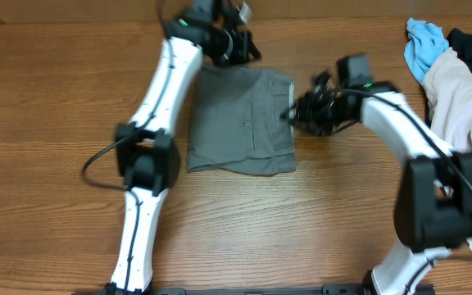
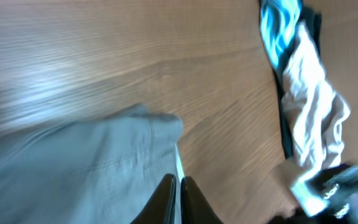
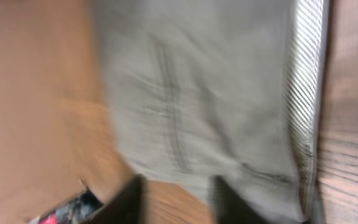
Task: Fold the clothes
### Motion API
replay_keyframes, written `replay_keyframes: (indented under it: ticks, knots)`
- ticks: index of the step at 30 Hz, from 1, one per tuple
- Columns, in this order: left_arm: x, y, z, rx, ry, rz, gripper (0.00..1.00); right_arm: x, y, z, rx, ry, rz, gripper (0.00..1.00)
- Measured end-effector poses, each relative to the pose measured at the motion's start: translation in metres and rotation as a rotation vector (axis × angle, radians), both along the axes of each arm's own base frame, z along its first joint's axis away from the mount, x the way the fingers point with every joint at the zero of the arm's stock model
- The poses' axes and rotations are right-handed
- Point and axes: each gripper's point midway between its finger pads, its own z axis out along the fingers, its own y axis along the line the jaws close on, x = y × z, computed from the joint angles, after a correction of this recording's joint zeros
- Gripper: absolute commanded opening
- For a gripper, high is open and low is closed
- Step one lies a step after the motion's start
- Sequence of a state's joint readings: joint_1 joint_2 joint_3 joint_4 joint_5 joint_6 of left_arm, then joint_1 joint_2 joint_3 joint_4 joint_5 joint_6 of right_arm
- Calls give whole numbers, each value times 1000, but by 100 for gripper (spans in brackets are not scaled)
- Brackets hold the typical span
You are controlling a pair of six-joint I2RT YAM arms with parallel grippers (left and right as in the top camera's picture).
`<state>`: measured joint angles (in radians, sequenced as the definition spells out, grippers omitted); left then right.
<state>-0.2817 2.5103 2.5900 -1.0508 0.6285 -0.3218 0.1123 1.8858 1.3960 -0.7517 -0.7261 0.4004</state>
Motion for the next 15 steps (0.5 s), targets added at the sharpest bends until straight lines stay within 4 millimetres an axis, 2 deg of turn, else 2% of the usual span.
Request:
replay_keyframes:
  ticks: [2,4,6,8,10,13,15]
  knots:
    - [-15,18,41,55,-26,46,5,6,-8,38,-36,-87,-25,98]
    - [-42,35,75,121,-28,82,4,5,-20,67,-92,-156,-57,100]
    - [-66,46,89,179,2,96,4,2,-37,81,-157,-183,-103,100]
    - [-90,60,84,259,80,106,4,-2,-60,82,-232,-165,-162,100]
    - [-107,72,66,343,172,112,4,-8,-86,72,-314,-114,-220,100]
    - [-117,82,35,435,274,112,4,-10,-120,59,-425,-66,-297,100]
    - [-118,84,17,478,315,107,4,-9,-133,57,-466,-65,-325,100]
